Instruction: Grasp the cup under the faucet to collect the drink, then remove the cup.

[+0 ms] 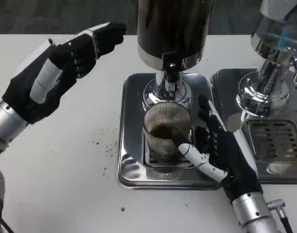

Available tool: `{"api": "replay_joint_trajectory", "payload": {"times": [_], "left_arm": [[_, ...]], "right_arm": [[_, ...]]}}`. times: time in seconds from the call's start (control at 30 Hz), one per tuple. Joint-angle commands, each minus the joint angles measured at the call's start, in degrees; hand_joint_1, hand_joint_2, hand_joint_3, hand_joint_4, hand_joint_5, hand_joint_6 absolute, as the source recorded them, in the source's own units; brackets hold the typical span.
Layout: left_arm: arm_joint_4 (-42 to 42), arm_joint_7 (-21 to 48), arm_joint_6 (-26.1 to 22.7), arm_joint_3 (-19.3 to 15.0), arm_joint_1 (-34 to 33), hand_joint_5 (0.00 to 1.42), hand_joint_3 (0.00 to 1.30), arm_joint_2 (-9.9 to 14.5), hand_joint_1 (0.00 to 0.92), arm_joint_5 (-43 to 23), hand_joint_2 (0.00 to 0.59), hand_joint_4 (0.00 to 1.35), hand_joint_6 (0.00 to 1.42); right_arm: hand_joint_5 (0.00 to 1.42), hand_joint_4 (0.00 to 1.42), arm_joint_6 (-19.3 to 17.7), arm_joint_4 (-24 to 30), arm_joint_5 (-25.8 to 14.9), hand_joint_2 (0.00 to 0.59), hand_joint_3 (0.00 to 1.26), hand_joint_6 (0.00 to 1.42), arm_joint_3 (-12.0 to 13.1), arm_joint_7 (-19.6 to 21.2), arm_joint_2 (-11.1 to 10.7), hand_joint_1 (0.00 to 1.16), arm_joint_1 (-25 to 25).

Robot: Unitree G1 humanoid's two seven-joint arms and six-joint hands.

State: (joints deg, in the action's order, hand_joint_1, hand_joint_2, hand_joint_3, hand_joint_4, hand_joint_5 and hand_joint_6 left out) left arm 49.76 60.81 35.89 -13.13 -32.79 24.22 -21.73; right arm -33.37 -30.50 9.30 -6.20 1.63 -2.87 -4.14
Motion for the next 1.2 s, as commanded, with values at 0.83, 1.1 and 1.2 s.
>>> {"api": "replay_joint_trajectory", "payload": {"times": [0.83,1.1,1.2], "left_arm": [[1.43,-3.21,-1.75,-0.35,7.24,0.08,0.25,1.35,0.000,2.19,0.063,0.13,0.04],[2.56,-3.48,-1.76,-0.41,6.91,0.09,0.27,1.68,0.000,2.73,0.066,0.14,0.04],[2.80,-3.63,-1.71,-0.36,6.93,0.09,0.27,1.72,0.000,2.92,0.066,0.15,0.04]], "right_arm": [[0.00,0.00,-2.42,-1.13,-0.15,0.197,0.00,0.09,0.57,-1.19,-1.88,0.56,0.96],[0.00,0.00,-1.06,-0.53,2.25,0.193,0.00,0.08,-0.19,-0.82,-3.20,0.61,0.63],[0.00,0.00,-0.46,-0.32,3.21,0.197,0.00,0.07,-0.48,-0.93,-3.58,0.62,0.41]]}}
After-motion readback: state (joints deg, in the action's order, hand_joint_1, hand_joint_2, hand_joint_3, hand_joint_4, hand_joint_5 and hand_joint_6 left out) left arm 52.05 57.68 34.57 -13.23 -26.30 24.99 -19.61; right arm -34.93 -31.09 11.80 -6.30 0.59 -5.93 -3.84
